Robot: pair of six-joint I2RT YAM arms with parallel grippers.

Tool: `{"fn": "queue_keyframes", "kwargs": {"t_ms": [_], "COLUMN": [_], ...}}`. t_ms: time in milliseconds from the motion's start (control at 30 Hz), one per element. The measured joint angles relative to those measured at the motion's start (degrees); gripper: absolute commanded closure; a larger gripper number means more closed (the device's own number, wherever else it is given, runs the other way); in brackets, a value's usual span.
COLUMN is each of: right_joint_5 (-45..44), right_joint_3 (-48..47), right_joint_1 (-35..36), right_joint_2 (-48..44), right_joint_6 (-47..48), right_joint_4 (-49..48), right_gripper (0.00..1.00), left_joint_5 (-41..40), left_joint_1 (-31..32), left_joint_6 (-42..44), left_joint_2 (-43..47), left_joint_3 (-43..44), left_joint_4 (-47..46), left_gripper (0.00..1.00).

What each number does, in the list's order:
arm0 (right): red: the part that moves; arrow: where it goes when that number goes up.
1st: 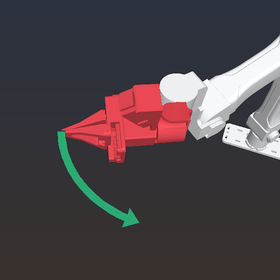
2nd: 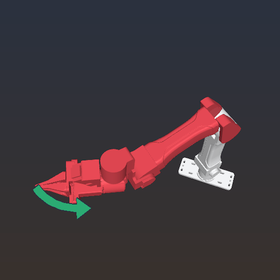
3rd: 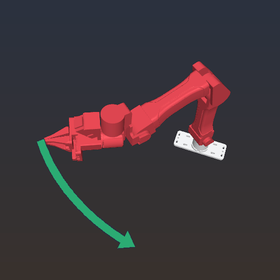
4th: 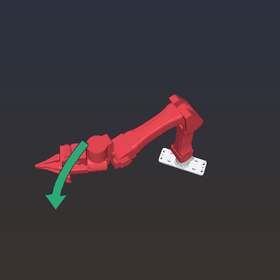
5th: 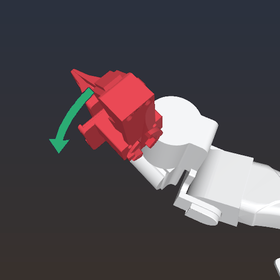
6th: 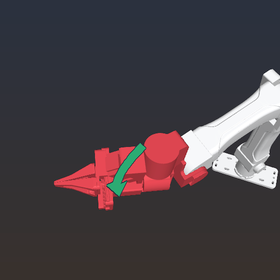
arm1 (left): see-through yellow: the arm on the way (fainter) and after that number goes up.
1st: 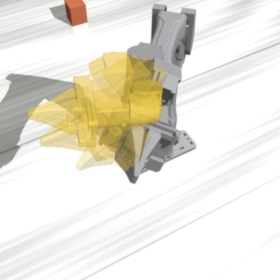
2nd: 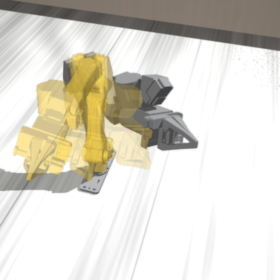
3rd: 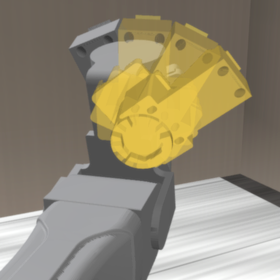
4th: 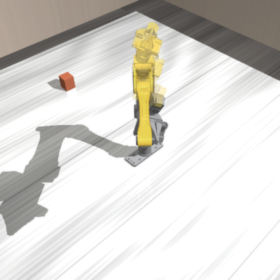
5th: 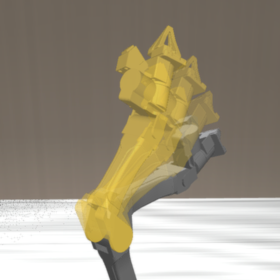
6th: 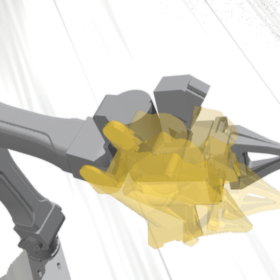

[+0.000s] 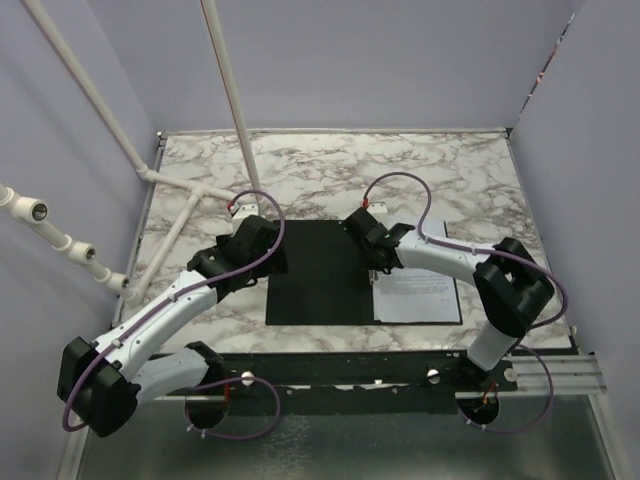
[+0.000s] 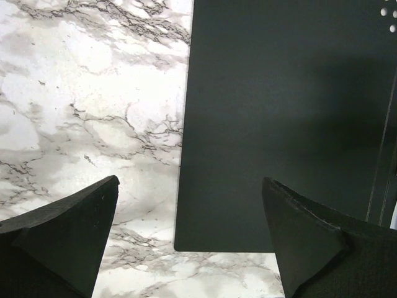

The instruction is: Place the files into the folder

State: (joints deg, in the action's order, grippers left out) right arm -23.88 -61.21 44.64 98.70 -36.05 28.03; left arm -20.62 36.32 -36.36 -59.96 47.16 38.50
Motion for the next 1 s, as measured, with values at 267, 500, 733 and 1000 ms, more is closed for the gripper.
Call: {"fn": "queue_keyframes", "kwargs": {"t_ms": [267, 500, 733, 1000], "right_joint_5": [0.8, 1.0, 2.5, 2.7], "right_joint_3": [2.3, 2.6, 2.1, -0.2], "right_joint_1": [-0.3, -0.6, -0.6, -0.8], "right_joint_2": [-8.7, -9.0, -4.1, 1.8], "right_joint_6": [1.6, 2.0, 1.6, 1.0], "right_joint_4": [-0.1, -0.2, -1.6, -1.6], "right_gripper": [1.00, 0.70, 0.69, 0.71], "left_joint_5": [1.5, 3.7, 4.9, 6.3], "left_joint_1": [-3.6, -6.1, -6.3, -6.3], "left_joint_6": [-1.1, -1.2, -1.2, -1.2], "left_joint_2": [-1.9, -4.2, -4.6, -4.3], "left_joint_3": [-1.3, -1.6, -1.6, -4.0], "left_joint_4": [-3.5, -6.5, -7.3, -7.7], "left_gripper": [0.01, 0.01, 0.01, 0.01]}}
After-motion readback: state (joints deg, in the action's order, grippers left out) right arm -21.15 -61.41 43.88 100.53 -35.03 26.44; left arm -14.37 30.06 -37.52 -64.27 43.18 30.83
